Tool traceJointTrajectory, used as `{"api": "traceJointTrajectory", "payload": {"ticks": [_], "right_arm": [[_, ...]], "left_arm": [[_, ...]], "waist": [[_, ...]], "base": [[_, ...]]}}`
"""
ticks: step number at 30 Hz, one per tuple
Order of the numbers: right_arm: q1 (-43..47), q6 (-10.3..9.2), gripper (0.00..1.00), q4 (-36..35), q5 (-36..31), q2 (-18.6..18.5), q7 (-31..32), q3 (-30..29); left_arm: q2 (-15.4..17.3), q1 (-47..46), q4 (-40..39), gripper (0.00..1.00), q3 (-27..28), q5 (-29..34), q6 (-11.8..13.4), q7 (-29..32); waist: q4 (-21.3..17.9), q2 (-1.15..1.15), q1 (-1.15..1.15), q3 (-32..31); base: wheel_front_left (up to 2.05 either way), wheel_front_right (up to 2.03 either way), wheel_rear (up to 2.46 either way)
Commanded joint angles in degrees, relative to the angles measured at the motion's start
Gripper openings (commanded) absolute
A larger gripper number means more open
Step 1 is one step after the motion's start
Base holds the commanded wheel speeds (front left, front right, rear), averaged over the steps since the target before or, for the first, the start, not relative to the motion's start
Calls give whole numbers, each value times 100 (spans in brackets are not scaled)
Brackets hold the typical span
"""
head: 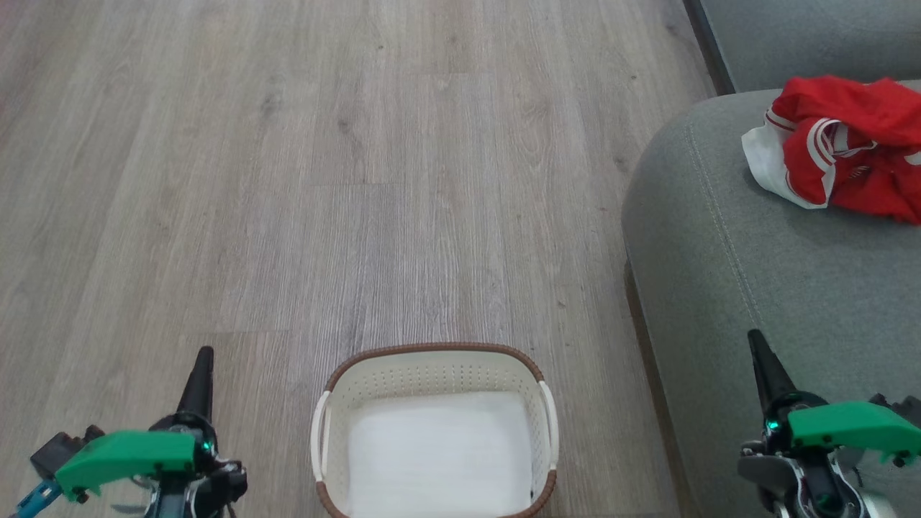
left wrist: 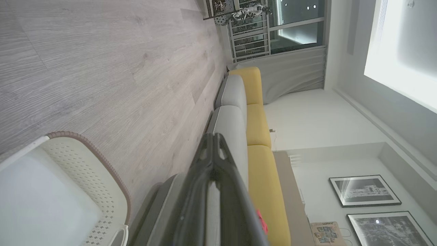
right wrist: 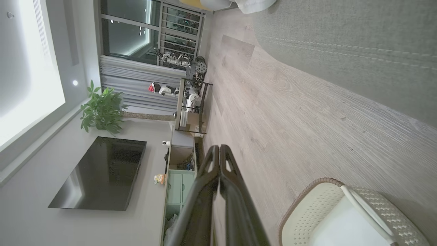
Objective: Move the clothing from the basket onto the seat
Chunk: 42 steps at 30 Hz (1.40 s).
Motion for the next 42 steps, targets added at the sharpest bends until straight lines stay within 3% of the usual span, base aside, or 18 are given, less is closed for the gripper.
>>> {"api": "traceJointTrajectory", "payload": {"ticks": [1, 16, 42], "right_arm": [[-350, -1, 0, -248, 134, -14, 41, 66], [-427, -1, 0, -339, 1169, -11, 308, -72], [-429, -1, 0, -341, 1193, -11, 314, -76]], "left_arm": [[30, -311, -189, 0, 213, -115, -68, 29], [15, -512, -190, 0, 383, -1106, -233, 292], [15, -517, -191, 0, 386, -1130, -237, 298]], "waist": [[-1, 0, 0, 1], [-23, 0, 0, 43], [-24, 0, 0, 44]], "base": [[0, 0, 0], [0, 0, 0], [0, 0, 0]]}}
